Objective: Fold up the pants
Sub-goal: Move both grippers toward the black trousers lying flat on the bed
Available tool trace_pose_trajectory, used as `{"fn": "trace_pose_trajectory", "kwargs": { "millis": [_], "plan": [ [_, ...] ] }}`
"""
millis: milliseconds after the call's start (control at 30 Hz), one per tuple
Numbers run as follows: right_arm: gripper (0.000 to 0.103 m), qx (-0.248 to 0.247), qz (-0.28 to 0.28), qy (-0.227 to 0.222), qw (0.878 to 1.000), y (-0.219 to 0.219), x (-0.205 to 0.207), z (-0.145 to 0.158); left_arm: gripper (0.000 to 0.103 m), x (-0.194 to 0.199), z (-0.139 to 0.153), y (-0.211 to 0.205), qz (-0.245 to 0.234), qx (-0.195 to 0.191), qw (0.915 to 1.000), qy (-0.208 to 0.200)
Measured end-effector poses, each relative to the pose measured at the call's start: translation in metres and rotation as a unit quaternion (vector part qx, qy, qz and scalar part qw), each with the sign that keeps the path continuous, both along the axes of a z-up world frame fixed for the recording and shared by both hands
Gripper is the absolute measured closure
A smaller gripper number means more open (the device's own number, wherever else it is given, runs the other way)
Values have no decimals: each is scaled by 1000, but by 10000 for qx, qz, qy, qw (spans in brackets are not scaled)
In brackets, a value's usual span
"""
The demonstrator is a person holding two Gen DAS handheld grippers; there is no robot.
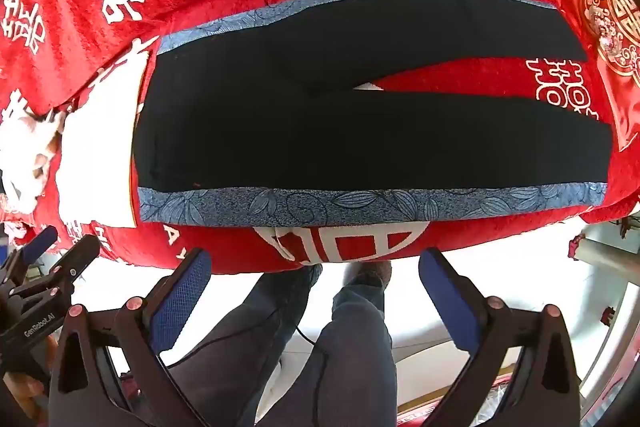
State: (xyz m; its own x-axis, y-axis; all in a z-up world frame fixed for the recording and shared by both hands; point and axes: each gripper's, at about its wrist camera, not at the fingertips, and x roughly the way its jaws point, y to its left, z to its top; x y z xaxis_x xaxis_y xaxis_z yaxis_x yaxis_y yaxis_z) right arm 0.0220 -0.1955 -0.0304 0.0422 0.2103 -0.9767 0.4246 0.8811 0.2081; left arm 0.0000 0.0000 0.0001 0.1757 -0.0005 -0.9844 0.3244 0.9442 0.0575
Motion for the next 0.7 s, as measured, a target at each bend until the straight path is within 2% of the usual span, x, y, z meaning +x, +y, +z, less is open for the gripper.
{"fn": "trace_pose_trajectory", "kwargs": {
  "millis": [700],
  "plan": [
    [0,89,-65,-114,9999,-12,-14,1,0,-10,8,-10,-11,42,10000,-66]
  ]
}}
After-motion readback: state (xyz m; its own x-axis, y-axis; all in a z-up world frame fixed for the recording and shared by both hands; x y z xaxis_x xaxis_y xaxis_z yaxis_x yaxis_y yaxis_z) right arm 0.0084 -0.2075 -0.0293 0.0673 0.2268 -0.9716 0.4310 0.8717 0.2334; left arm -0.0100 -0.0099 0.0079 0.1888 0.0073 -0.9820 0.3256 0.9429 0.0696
